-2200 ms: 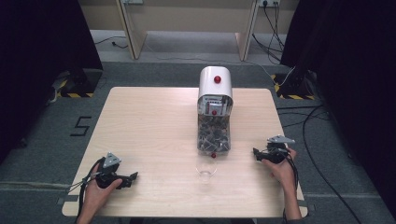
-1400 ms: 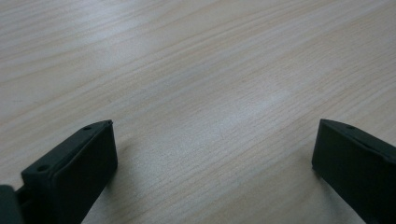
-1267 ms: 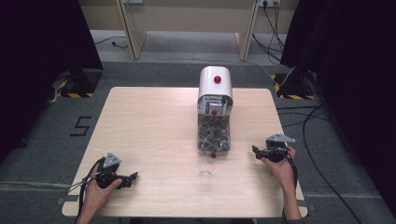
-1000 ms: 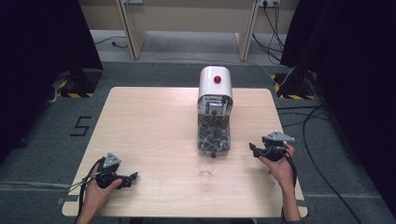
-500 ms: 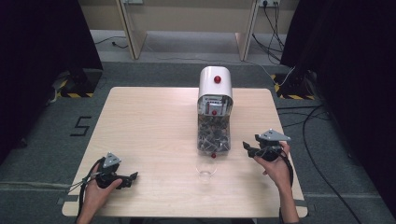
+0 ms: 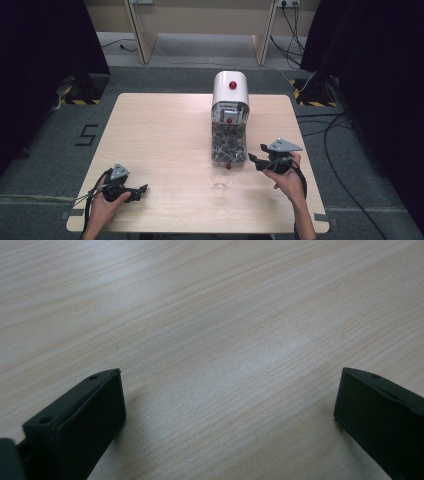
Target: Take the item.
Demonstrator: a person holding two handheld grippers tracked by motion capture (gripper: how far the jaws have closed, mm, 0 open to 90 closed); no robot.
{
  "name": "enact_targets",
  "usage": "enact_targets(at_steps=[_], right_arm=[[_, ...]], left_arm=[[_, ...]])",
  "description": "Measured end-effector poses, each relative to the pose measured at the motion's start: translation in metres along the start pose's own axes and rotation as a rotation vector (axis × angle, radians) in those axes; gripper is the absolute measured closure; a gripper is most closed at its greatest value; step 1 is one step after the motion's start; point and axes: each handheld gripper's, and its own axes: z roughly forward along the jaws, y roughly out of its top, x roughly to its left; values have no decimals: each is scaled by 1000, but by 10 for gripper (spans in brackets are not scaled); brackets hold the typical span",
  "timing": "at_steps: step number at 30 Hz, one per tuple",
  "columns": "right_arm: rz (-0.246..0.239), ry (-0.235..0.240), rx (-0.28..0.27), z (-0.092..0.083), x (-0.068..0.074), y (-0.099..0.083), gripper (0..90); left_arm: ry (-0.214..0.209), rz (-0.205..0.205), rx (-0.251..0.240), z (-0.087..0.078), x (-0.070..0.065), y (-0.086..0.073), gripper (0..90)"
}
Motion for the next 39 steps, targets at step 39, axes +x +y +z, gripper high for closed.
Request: enact_targets(at_steps=[39], right_arm=[[-92,219,-18,47,40,21,513]], left_arm=[[0,1,1,0,0,0,0]])
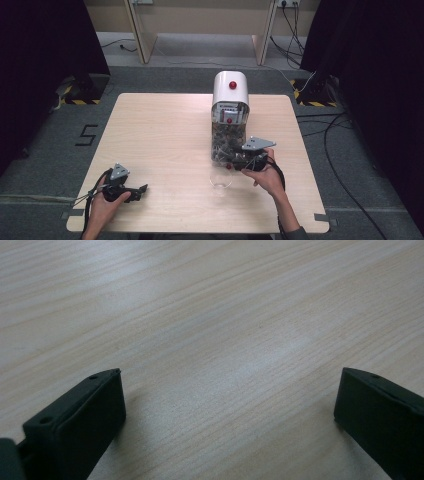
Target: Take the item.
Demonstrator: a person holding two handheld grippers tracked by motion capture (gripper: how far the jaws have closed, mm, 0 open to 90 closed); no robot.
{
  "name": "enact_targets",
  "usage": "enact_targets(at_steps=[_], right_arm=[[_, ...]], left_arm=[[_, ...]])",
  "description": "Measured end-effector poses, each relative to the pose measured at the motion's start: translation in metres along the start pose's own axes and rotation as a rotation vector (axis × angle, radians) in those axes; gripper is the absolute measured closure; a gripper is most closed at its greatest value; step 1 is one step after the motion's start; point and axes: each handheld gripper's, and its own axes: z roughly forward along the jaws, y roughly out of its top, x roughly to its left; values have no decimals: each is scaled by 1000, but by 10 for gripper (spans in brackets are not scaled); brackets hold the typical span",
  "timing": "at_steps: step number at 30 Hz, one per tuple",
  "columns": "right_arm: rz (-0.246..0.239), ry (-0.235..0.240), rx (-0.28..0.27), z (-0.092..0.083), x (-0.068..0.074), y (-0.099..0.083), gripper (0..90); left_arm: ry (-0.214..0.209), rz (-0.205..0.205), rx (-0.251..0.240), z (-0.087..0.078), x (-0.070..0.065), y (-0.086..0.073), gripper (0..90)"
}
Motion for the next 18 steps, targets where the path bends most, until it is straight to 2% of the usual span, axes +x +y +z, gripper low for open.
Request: enact_targets(at_steps=[10,18], right_arm=[[-14,30,14,12,4,1,547],[0,46,42,23,2,-5,559]], left_arm=[[0,-1,-1,0,0,0,0],[0,1,1,0,0,0,0]])
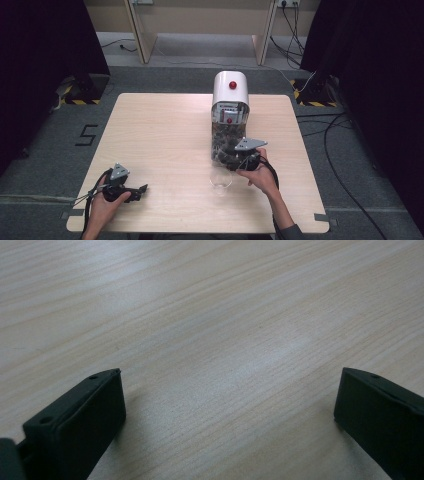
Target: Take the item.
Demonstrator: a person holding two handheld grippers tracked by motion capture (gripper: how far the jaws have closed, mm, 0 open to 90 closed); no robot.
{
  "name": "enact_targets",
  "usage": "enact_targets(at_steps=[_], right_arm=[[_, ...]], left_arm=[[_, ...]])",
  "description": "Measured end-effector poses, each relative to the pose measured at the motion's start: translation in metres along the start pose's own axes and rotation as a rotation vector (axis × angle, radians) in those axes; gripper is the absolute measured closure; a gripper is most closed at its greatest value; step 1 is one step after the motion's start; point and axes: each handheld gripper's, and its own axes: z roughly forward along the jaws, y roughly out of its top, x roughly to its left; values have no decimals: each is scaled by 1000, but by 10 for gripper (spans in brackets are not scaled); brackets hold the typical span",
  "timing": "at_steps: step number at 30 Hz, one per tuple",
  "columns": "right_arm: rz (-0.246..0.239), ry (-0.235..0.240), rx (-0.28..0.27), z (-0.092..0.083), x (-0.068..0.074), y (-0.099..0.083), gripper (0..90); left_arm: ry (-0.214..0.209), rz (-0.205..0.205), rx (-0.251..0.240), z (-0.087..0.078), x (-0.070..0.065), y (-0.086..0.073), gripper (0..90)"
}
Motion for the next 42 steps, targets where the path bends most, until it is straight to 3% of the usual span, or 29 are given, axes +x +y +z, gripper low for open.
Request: enact_targets(at_steps=[6,10,20,29,42], right_arm=[[15,15,-3,4,0,-1,582],[48,27,-8,5,-4,-4,669],[13,13,-35,-1,-5,-3,872],[0,6,-63,-7,-6,0,896],[-19,1,-164,-32,-1,15,900]], left_arm=[[0,-1,-1,0,0,0,0],[0,-1,-1,0,0,0,0],[0,-1,-1,0,0,0,0],[0,0,0,0,0,0,0],[0,-1,-1,0,0,0,0]])
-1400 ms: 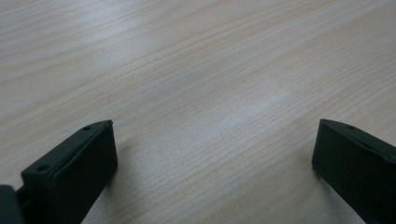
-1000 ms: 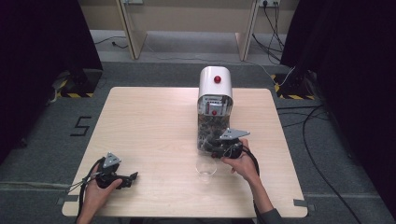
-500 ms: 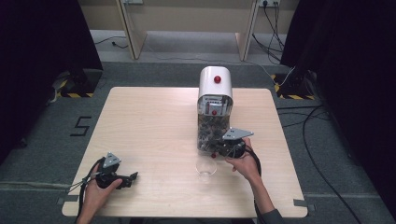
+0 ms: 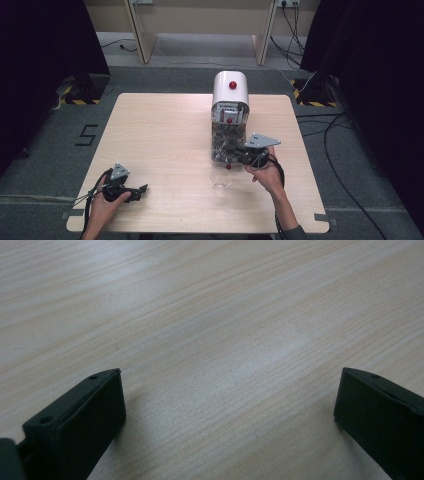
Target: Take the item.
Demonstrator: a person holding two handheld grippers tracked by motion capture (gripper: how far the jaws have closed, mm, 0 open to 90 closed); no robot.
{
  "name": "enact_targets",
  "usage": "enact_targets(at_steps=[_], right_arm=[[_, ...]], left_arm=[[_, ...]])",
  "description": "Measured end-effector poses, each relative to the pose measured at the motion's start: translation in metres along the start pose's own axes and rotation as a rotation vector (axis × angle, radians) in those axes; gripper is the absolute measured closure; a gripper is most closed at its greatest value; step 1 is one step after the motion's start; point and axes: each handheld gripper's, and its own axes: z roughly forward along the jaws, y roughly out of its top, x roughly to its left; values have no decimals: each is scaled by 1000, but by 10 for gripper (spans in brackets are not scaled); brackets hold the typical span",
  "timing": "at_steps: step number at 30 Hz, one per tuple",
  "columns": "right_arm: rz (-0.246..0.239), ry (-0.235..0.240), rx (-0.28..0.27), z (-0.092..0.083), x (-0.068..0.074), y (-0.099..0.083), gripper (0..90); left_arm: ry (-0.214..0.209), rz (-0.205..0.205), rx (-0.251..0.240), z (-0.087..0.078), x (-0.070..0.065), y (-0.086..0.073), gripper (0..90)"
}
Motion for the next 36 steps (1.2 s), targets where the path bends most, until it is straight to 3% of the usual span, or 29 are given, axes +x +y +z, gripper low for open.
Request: enact_targets(at_steps=[17,36], right_arm=[[-21,-1,-75,-20,8,15,900],[-62,56,-135,-40,31,26,900]], left_arm=[[0,0,0,0,0,0,0],[0,0,0,0,0,0,0]])
